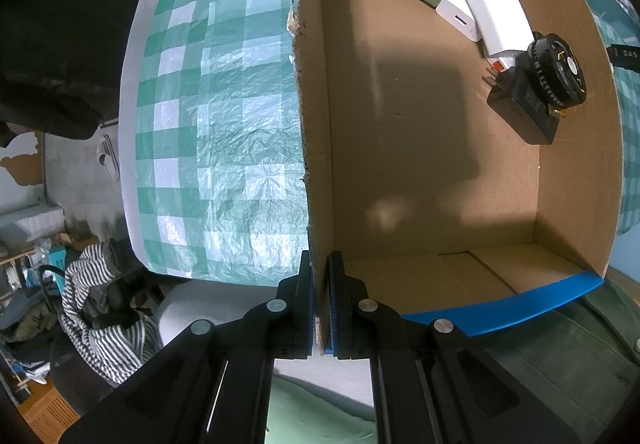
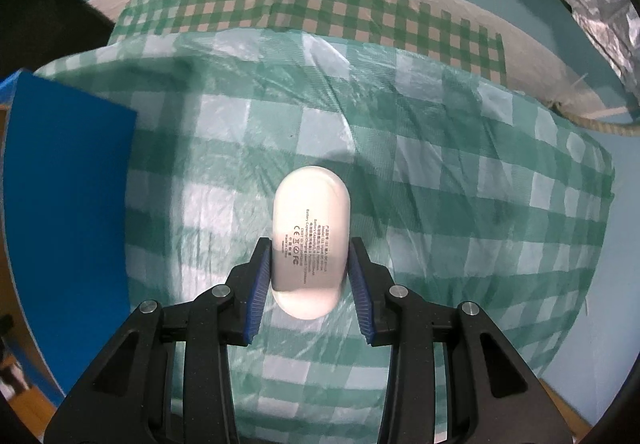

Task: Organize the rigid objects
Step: 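Lift the earbud case with the right gripper and carry it into the box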

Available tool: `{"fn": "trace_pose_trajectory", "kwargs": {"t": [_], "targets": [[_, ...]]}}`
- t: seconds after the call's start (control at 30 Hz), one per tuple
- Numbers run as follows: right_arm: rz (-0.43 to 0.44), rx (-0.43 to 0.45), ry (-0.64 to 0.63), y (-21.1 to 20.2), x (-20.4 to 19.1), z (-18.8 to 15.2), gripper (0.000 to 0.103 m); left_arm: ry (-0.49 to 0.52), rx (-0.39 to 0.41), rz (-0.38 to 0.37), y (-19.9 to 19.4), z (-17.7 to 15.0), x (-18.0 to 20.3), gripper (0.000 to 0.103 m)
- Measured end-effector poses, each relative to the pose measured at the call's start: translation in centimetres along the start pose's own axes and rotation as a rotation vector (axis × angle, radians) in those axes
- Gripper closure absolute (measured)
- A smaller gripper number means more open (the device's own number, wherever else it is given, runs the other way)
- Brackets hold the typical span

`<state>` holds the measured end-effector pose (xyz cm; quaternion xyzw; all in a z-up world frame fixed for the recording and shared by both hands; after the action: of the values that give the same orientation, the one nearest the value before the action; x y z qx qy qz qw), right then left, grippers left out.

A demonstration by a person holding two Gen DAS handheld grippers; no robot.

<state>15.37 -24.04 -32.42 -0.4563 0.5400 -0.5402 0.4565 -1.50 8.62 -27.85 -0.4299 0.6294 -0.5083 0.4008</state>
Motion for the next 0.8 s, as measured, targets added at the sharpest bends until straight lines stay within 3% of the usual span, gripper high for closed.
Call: {"fn": "trace_pose_trajectory", "kwargs": {"t": [0.33,0.8], "targets": [[0.024,0.05,-0.063,-3.6,-2.0,-1.9,0.067,0.007,0.006,0.003,-0.1,0.0,0.0,0.097],[0.116,0.133,-0.202,-10.5,-8.2,-3.9,0.067,0.025,0.017,0.008,-0.1,-0.2,0.1,0.097]]}}
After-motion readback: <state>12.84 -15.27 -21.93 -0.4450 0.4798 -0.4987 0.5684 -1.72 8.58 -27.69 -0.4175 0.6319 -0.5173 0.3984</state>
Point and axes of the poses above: each gripper's, at about its wrist camera, not at the fingertips, and y roughly the way its jaws point, x to its right, z to its top, the point moved 6 cm from there along y, roughly the way its jaws point, and after that the axes turned 15 degrees about y, right-handed, at the moved point
